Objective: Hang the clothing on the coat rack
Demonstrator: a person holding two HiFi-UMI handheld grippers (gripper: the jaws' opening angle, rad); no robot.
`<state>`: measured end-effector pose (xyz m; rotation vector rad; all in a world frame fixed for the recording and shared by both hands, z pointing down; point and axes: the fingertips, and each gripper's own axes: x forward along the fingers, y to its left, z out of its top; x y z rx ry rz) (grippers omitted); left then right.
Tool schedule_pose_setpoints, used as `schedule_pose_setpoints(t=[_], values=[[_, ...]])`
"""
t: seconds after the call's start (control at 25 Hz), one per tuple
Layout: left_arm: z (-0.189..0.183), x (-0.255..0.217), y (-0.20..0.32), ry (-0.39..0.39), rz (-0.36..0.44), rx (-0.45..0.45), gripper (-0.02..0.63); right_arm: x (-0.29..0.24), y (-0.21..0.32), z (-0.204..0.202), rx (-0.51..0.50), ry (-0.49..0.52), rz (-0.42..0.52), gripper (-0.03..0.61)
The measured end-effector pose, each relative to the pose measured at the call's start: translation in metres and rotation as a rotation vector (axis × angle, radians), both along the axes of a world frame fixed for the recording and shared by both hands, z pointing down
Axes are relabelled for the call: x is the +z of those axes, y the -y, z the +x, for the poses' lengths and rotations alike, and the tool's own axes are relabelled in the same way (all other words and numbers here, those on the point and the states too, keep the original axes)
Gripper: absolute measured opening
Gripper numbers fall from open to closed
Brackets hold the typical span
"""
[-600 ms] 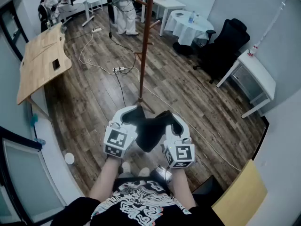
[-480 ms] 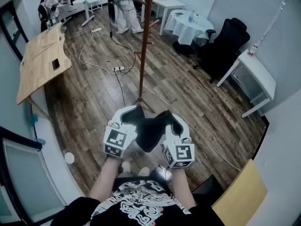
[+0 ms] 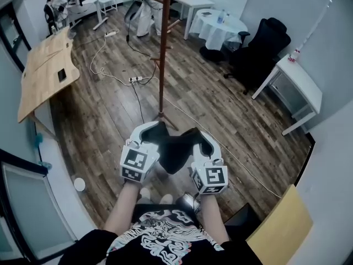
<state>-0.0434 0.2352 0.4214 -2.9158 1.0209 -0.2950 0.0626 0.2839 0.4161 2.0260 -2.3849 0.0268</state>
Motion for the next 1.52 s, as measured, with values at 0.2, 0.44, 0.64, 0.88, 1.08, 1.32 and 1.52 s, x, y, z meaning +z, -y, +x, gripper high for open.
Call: schedule_pose_setpoints(t=[0.2,0.44,0.64,0.88,1.08,1.32,1.52], values=[[0.009,0.001,-0.004,0.009,0.000,0.000,-0.003,0.003,-0.003,0.010,0.002,0.011,-0.001,0.015],[0.030,0.004,-0.002,0.013,-0.006,0.006,-0.003,0.007,-0.002,0.030,0.012,0.021,-0.006,0.015],[0.045,0.004,0.004,0.009,-0.005,0.018,-0.003,0.007,0.002,0.044,0.022,0.018,-0.005,0.015],[0.055,0.006,0.020,0.006,0.000,0.026,-0.003,0.010,0.020,0.055,0.029,0.018,-0.005,0.015],[0.051,0.010,0.048,-0.003,-0.003,0.007,-0.003,0.015,0.049,0.053,0.011,0.009,-0.009,0.015],[0.062,0.021,0.094,-0.012,-0.013,0.001,-0.003,0.028,0.097,0.062,-0.004,0.006,-0.026,0.015],[0.068,0.024,0.143,-0.018,-0.022,-0.002,-0.003,0.027,0.146,0.067,-0.009,0.001,-0.030,0.015]])
